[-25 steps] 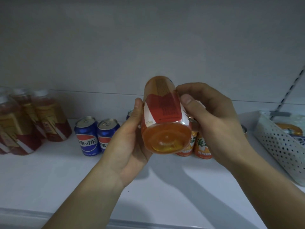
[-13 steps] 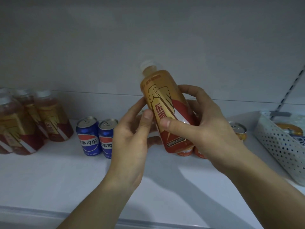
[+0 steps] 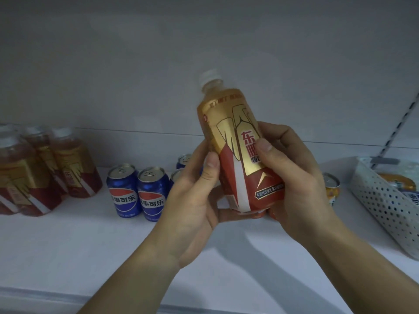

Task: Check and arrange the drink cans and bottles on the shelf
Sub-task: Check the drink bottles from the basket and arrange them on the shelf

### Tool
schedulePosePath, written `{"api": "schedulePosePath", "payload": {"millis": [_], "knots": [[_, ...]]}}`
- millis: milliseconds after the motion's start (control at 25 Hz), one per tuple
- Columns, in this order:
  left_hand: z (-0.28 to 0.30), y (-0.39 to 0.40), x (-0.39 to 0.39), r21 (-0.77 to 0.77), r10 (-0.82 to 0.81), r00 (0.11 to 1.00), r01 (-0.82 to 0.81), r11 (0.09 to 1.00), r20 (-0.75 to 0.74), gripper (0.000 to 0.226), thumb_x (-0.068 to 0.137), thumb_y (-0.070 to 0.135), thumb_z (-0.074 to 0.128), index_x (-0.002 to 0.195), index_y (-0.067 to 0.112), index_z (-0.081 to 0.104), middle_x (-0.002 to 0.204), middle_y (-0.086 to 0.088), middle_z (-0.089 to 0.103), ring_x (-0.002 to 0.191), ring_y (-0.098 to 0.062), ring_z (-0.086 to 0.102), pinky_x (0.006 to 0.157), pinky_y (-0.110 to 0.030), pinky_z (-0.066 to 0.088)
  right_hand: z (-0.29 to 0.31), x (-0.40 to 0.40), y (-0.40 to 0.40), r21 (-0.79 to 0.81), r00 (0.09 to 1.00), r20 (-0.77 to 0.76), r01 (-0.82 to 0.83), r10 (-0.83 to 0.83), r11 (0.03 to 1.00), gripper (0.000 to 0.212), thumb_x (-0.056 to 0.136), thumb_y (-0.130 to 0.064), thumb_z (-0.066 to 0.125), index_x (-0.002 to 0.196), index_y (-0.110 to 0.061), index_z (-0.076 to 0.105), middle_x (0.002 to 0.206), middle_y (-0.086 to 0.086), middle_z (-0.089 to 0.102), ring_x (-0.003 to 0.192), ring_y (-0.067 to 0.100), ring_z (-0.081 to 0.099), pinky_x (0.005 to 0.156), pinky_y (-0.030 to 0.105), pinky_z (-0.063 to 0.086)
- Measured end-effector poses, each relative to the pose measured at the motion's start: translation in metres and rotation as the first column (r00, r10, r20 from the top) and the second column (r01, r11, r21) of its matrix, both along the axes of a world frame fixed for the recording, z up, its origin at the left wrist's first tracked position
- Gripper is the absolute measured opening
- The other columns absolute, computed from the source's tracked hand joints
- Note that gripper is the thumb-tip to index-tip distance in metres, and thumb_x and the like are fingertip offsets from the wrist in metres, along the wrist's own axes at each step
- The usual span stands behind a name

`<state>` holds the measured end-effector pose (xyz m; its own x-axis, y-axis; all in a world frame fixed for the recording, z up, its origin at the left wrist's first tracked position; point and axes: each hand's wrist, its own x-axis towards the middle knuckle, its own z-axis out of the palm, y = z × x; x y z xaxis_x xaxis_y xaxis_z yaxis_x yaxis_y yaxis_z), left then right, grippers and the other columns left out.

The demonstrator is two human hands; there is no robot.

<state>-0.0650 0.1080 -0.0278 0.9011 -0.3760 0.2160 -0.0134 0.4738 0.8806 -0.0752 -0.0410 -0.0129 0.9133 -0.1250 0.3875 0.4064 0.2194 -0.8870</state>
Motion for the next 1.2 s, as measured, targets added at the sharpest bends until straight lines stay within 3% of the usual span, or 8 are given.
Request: {"api": "schedulePosePath", "payload": {"millis": [160, 320, 560, 720, 880, 1040, 1200], "knots": [[0.000, 0.001, -0.001, -0.011, 0.054, 0.999, -0.054, 0.998, -0.008, 0.053, 0.089, 0.036, 0.053, 0.142, 0.038, 0.050, 0.122, -0.002, 0.073, 0.107, -0.030, 0.072, 0.068, -0.054, 0.060, -0.007, 0.007, 0.000, -0.209, 0.984, 0.079, 0.175, -0.162, 0.962, 0.035, 0.087, -0.032, 0.066, 0.119, -0.019, 0.067, 0.108, -0.002, 0.076, 0.097, 0.017, 0.075, 0.075, 0.028, 0.059], [0.001, 0.004, -0.001, -0.004, 0.059, 0.998, -0.059, 0.998, -0.007, 0.049, 0.092, 0.029, 0.050, 0.138, 0.045, 0.052, 0.125, -0.005, 0.071, 0.112, -0.034, 0.069, 0.059, -0.047, 0.060, -0.005, 0.012, -0.006, -0.130, 0.977, 0.117, 0.191, -0.176, 0.973, 0.023, 0.089, -0.025, 0.064, 0.112, -0.025, 0.066, 0.100, -0.004, 0.074, 0.091, 0.017, 0.073, 0.074, 0.029, 0.058], [-0.002, 0.003, 0.001, 0.059, 0.176, 0.980, -0.182, 0.982, 0.097, 0.047, 0.086, 0.039, 0.058, 0.131, 0.054, 0.056, 0.119, -0.007, 0.070, 0.102, -0.031, 0.073, 0.050, -0.037, 0.059, -0.006, 0.013, -0.012, -0.155, 0.993, 0.076, 0.103, -0.092, 0.983, 0.026, 0.093, -0.026, 0.059, 0.119, -0.021, 0.064, 0.111, 0.004, 0.075, 0.102, 0.032, 0.073, 0.091, 0.057, 0.059], [-0.005, 0.000, 0.001, 0.072, 0.239, 0.961, -0.251, 0.965, 0.135, 0.049, 0.083, 0.050, 0.066, 0.132, 0.051, 0.057, 0.114, -0.012, 0.069, 0.081, -0.020, 0.073, 0.044, -0.028, 0.052, -0.006, 0.011, -0.010, -0.228, 0.993, 0.075, 0.109, -0.094, 0.968, 0.039, 0.090, -0.032, 0.064, 0.126, -0.017, 0.065, 0.117, 0.001, 0.075, 0.103, 0.023, 0.075, 0.087, 0.048, 0.062], [-0.003, 0.002, 0.002, 0.097, 0.272, 0.944, -0.294, 0.951, 0.188, 0.053, 0.087, 0.048, 0.053, 0.139, 0.044, 0.052, 0.092, -0.004, 0.071, 0.060, -0.010, 0.061, 0.039, -0.024, 0.041, -0.009, 0.010, -0.009, -0.238, 0.995, 0.060, 0.090, -0.078, 0.967, 0.046, 0.086, -0.030, 0.068, 0.129, -0.013, 0.066, 0.120, 0.001, 0.076, 0.104, 0.022, 0.076, 0.086, 0.045, 0.063], [-0.001, 0.002, -0.002, 0.107, 0.275, 0.941, -0.300, 0.948, 0.198, 0.056, 0.085, 0.049, 0.052, 0.140, 0.045, 0.051, 0.086, 0.002, 0.071, 0.057, -0.008, 0.058, 0.038, -0.022, 0.039, -0.007, 0.011, -0.015, -0.161, 0.997, 0.038, 0.070, -0.065, 0.984, 0.036, 0.089, -0.027, 0.064, 0.121, -0.012, 0.070, 0.113, 0.004, 0.078, 0.101, 0.024, 0.077, 0.074, 0.042, 0.064], [-0.001, -0.006, -0.006, 0.114, 0.287, 0.946, -0.305, 0.945, 0.147, 0.048, 0.089, 0.047, 0.049, 0.137, 0.047, 0.054, 0.089, 0.002, 0.073, 0.060, -0.010, 0.059, 0.039, -0.023, 0.040, -0.008, 0.006, -0.014, -0.263, 0.982, 0.110, 0.177, -0.153, 0.948, 0.030, 0.095, -0.028, 0.060, 0.122, -0.021, 0.069, 0.105, -0.003, 0.077, 0.096, 0.016, 0.077, 0.074, 0.035, 0.064]]}}
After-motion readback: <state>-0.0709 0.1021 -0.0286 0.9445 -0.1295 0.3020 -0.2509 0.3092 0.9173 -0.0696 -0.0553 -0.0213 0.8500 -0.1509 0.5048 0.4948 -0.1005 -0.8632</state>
